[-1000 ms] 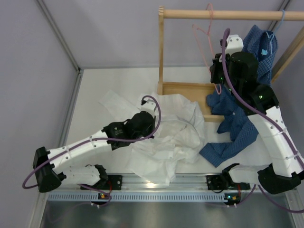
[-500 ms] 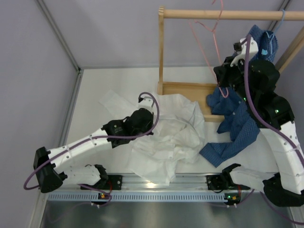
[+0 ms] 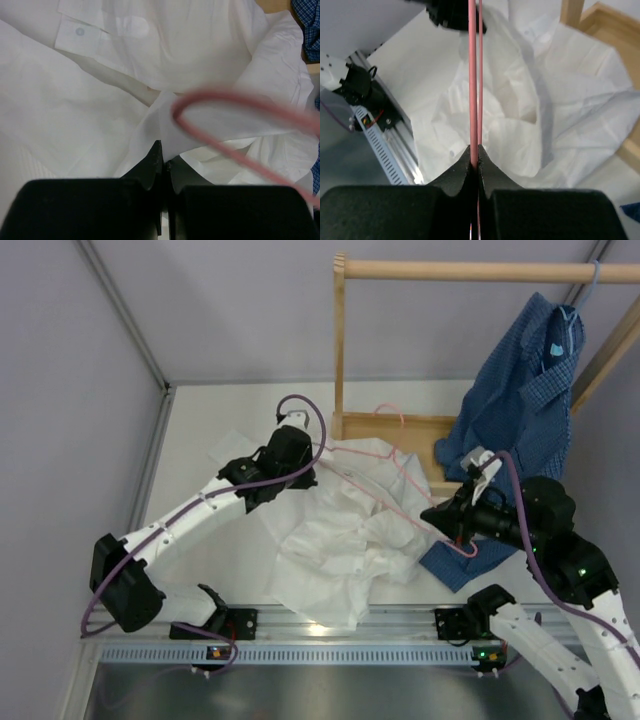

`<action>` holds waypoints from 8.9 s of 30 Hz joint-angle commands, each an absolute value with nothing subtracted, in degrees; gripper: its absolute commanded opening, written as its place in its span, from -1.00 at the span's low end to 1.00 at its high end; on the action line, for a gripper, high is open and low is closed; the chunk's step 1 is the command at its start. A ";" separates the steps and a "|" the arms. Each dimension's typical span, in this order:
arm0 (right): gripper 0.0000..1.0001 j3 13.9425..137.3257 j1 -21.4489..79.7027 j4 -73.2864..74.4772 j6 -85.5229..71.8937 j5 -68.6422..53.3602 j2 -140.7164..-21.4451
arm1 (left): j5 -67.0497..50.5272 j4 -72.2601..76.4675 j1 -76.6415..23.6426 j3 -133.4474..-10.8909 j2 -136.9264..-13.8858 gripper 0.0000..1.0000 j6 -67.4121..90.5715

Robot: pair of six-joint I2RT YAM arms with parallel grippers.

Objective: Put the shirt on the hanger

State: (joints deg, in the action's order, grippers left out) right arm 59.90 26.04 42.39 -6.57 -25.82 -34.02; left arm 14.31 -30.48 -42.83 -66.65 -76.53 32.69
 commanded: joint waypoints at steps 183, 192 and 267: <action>0.99 38.75 32.26 19.46 -17.66 -19.13 -17.59 | -33.79 -43.08 -50.98 -94.59 -71.47 -1.00 -9.68; 0.70 28.24 32.26 18.22 -44.53 -21.49 -13.09 | -17.59 -36.75 -50.98 -91.33 -67.07 -1.00 -2.03; -1.00 47.21 33.88 -5.88 -40.70 -36.58 -40.00 | 14.07 -22.80 -50.98 -91.94 -61.17 -1.00 14.67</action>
